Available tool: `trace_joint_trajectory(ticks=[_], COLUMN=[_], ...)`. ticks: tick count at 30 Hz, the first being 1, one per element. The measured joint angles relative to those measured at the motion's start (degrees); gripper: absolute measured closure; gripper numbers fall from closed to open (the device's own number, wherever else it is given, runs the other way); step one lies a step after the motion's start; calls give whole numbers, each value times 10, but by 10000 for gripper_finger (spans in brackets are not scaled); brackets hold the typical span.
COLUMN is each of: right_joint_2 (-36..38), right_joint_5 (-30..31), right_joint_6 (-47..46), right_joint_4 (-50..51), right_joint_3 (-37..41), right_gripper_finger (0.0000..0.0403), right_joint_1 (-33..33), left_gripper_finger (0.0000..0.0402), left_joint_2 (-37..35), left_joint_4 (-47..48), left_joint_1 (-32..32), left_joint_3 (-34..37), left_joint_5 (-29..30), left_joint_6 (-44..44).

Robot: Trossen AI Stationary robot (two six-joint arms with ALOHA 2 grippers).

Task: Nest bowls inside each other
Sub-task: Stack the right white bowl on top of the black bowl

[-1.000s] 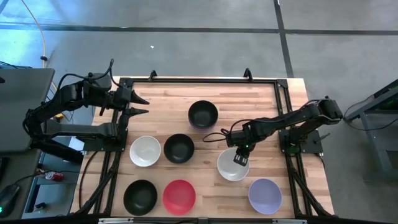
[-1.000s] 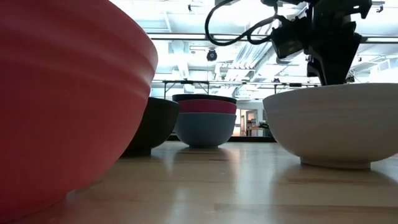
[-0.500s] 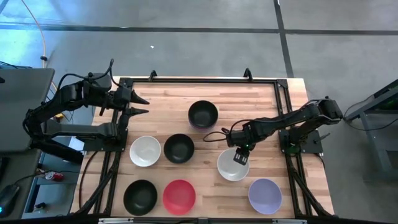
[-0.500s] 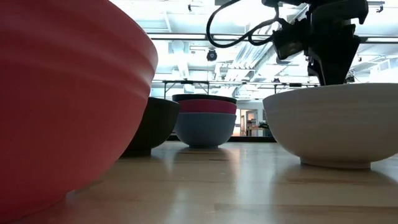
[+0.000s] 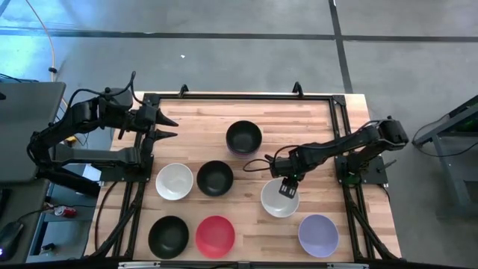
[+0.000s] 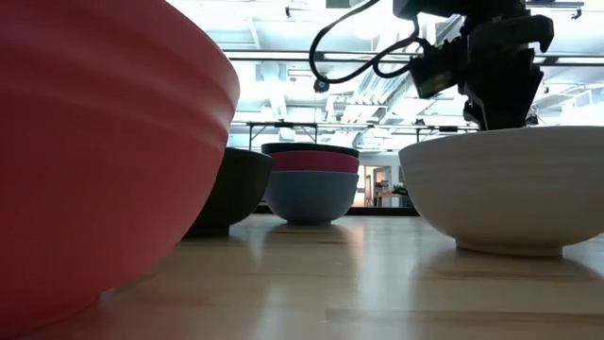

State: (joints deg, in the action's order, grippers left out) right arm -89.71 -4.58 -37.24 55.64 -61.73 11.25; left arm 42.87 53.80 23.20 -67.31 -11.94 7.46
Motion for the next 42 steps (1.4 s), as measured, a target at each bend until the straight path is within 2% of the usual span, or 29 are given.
trace_joint_trajectory(ticks=[4, 14, 21, 29, 33, 42], right_joint_2=[-1, -1, 1, 1, 1, 1], right_joint_5=[1, -17, -17, -20, -41, -48], right_joint_6=[-1, -20, -4, -3, -4, 3], right_joint_4=[-3, -36, -31, 7, 29, 121], right_joint_3=[1, 38, 22, -14, -42, -160], right_gripper_finger=[265, 319, 396, 401, 401, 402], right_joint_1=[0, 0, 0, -12, -29, -108], left_gripper_finger=[261, 261, 261, 261, 261, 261], left_joint_2=[-4, -10, -10, -10, -10, -10], left_joint_4=[2, 4, 4, 4, 4, 4], left_joint_1=[0, 0, 0, 0, 0, 0], left_joint_3=[0, 0, 0, 0, 0, 0], left_joint_5=[0, 1, 2, 2, 2, 6], left_joint_6=[0, 0, 1, 2, 2, 21])
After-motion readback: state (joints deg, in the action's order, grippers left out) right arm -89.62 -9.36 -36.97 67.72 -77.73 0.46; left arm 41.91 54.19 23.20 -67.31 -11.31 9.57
